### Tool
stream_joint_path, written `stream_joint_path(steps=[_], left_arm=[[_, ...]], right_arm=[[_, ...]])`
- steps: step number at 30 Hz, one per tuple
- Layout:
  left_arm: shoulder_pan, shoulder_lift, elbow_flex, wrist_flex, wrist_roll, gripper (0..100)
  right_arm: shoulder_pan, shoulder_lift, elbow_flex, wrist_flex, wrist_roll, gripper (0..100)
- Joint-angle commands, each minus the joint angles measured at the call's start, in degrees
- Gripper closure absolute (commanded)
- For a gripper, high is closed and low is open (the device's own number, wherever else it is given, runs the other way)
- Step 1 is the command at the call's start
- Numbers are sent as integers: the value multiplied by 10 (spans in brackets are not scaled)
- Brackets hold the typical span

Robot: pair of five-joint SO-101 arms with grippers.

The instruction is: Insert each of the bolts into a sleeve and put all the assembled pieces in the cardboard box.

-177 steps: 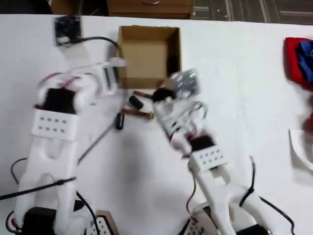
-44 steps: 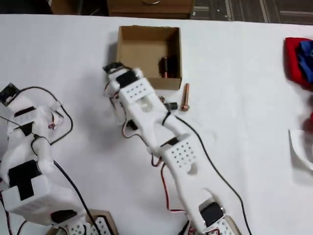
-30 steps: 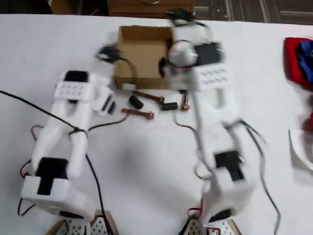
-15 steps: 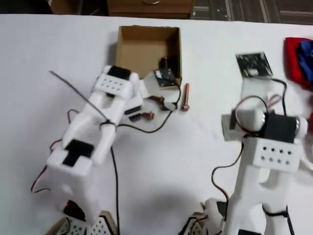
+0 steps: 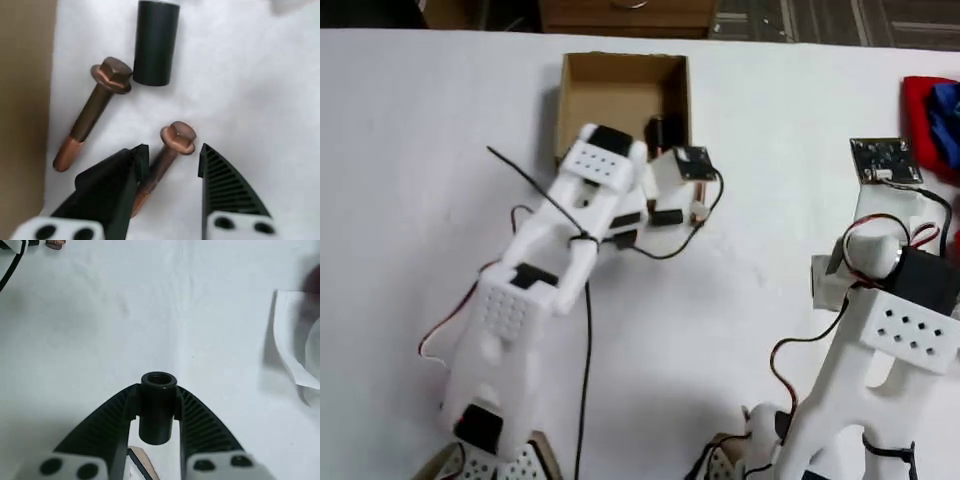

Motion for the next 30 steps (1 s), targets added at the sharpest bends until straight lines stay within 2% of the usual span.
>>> stream_joint_path(steps=[1, 10, 12, 15, 17, 23, 30], left_arm=[[6, 14, -46, 25, -30, 819], [-3, 72, -85, 41, -42, 823], [-2, 82, -99, 45, -42, 865], [-2, 84, -121, 45, -37, 987], [-3, 83, -139, 58, -27, 963], [-4, 83, -262, 150, 55, 975], [-39, 62, -327, 162, 212, 975]], right_arm=[[4, -20, -2, -7, 2, 975], [3, -20, -1, -24, -1, 975], [3, -20, -1, -24, -1, 975], [3, -20, 0, -24, -3, 975], [2, -20, 0, -24, -3, 975], [4, -23, 48, -46, -3, 975], [1, -25, 145, -131, -3, 975]])
